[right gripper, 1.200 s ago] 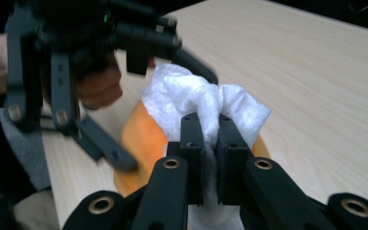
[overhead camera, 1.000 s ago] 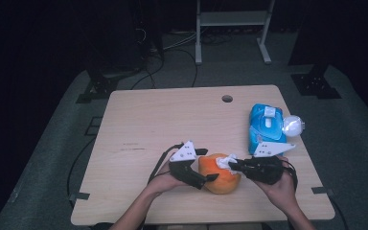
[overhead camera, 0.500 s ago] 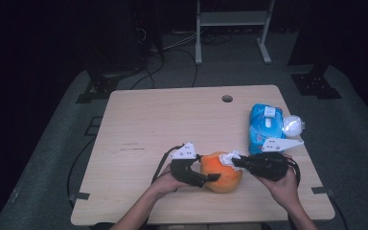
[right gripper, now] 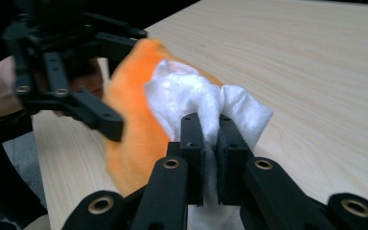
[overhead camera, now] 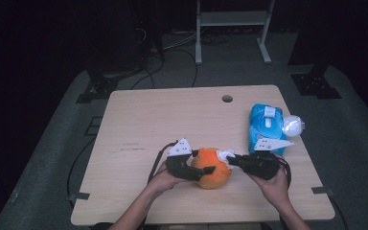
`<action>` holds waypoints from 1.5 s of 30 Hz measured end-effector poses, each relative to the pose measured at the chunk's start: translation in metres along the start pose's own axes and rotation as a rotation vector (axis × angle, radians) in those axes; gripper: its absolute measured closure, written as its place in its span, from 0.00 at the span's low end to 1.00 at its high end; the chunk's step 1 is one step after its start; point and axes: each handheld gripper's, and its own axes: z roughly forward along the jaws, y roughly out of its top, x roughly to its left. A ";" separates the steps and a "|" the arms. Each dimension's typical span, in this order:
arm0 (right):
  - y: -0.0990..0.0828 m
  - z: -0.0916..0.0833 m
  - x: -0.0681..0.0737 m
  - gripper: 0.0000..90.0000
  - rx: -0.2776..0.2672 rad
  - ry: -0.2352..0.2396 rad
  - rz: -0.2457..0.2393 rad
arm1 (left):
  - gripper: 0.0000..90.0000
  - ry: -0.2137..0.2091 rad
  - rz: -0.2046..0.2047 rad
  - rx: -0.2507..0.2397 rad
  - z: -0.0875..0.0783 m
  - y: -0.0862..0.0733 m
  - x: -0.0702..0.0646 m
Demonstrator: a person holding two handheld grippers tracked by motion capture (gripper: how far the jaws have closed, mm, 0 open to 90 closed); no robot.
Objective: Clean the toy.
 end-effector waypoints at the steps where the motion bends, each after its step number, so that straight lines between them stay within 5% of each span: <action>1: 0.000 0.000 0.000 0.92 0.000 0.000 0.000 | 0.32 0.000 0.000 0.000 0.000 0.000 0.000; 4: 0.003 0.009 0.016 0.92 0.022 -0.015 -0.074 | 0.30 0.025 -0.028 0.002 0.000 -0.001 0.003; 6: 0.004 0.009 0.014 0.92 0.017 -0.008 -0.065 | 0.28 0.029 -0.032 -0.001 -0.001 -0.001 0.003; 9: 0.001 0.008 0.007 0.92 0.007 -0.015 -0.047 | 0.14 -0.007 0.004 0.004 0.001 0.000 0.001; 10: -0.001 0.007 0.001 0.92 0.003 -0.044 -0.032 | 0.14 -0.024 0.022 0.016 0.001 -0.001 0.000; 11: -0.001 0.006 -0.002 0.92 0.002 -0.058 -0.025 | 0.18 0.002 0.060 0.027 0.001 -0.002 -0.002; 15: -0.003 0.006 -0.005 0.92 -0.009 -0.049 0.000 | 0.30 0.014 0.057 0.029 0.001 -0.002 0.000; 18: 0.000 0.009 0.013 0.92 -0.018 -0.039 -0.065 | 0.30 0.018 -0.003 0.011 0.001 -0.005 0.005; 22: 0.001 0.015 0.030 0.92 -0.007 -0.008 -0.138 | 0.31 0.030 -0.009 0.014 -0.001 -0.005 0.007; 25: 0.000 0.015 0.028 0.92 -0.008 -0.009 -0.135 | 0.33 0.024 -0.001 0.018 -0.002 -0.005 0.006; 32: -0.010 0.005 0.000 0.92 -0.010 -0.063 -0.042 | 0.33 0.019 -0.004 0.014 -0.004 -0.007 0.008; 37: -0.009 0.006 0.008 0.92 -0.014 -0.045 -0.056 | 0.33 0.019 -0.001 0.016 -0.003 -0.007 0.006; 40: -0.004 0.012 0.025 0.92 -0.014 -0.001 -0.111 | 0.33 0.023 0.014 0.017 0.000 -0.007 0.001; 45: -0.002 0.011 0.022 0.92 -0.028 -0.003 -0.097 | 0.34 0.019 0.038 0.021 0.001 -0.007 -0.002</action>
